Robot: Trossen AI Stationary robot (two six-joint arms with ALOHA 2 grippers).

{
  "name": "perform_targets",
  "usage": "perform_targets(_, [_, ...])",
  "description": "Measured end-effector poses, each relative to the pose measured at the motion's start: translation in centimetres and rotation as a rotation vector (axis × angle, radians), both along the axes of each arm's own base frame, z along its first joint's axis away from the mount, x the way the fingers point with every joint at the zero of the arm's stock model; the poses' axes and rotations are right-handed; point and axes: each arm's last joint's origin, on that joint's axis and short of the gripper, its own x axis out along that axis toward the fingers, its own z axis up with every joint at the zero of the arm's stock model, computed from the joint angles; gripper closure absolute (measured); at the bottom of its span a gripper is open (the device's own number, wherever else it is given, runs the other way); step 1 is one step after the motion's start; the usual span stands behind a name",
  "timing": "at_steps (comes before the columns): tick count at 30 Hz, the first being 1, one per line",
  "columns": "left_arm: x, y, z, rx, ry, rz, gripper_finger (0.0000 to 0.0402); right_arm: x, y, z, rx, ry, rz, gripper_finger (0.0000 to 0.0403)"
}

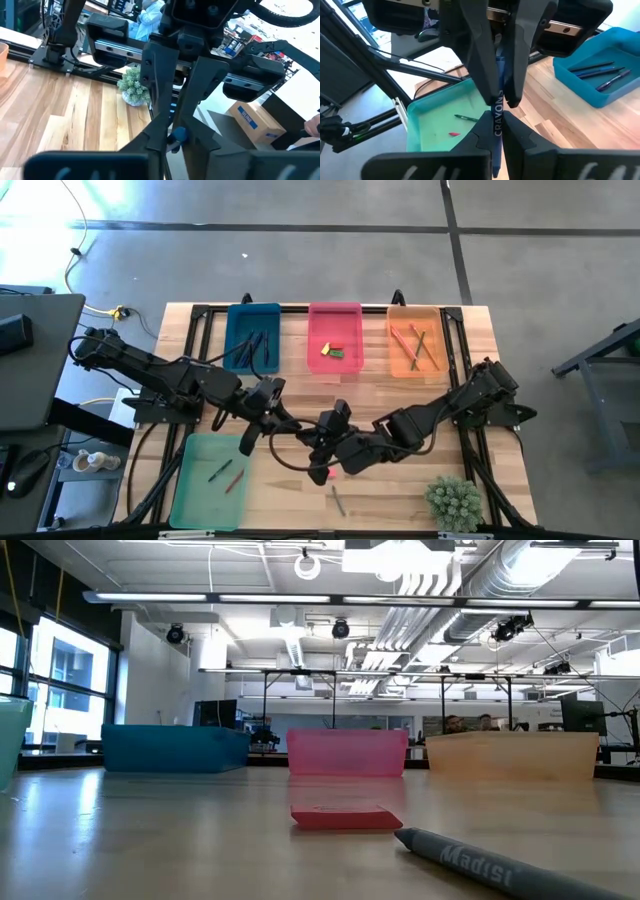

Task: Sort crayons/erasers/pens/pencils in bins
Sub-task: Put the blue crayon into the green bin

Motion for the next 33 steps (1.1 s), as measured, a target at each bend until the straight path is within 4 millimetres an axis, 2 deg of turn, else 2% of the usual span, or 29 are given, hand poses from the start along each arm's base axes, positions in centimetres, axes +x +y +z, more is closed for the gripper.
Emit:
perform_targets(5, [0.0,0.0,0.0,0.001,0.000,0.001,0.0391,0.0,0.0,0.0,0.003,-0.002,-0.002,0.0397])
perform_targets(11, [0.0,0.0,0.0,-0.002,0.001,0.001,0.0379,0.0,0.0,0.0,-0.001,-0.002,-0.006,0.0394])
perform_targets(14, [0.0,0.0,0.0,-0.021,0.007,0.004,0.0377,0.0,0.0,0.0,-0.021,0.005,0.007,0.0379])
perform_targets(17, [-0.1,0.0,-0.3,-0.022,0.034,0.006,0.0382,-0.1,-0.1,-0.2,-0.033,0.022,0.010,0.0345])
perform_targets(25, [-0.8,0.2,-2.0,-0.052,0.248,0.062,0.0387,-0.8,-0.6,0.2,-0.023,0.078,0.061,0.0248])
perform_targets(28, [-1.5,0.2,-2.9,-0.075,0.372,0.094,0.0387,-1.4,-1.3,0.9,-0.026,0.097,0.062,0.0229])
perform_targets(33, [-3.3,-0.7,-4.1,-0.116,0.573,0.111,0.0387,-1.7,-2.8,0.5,-0.065,0.188,0.033,0.0220])
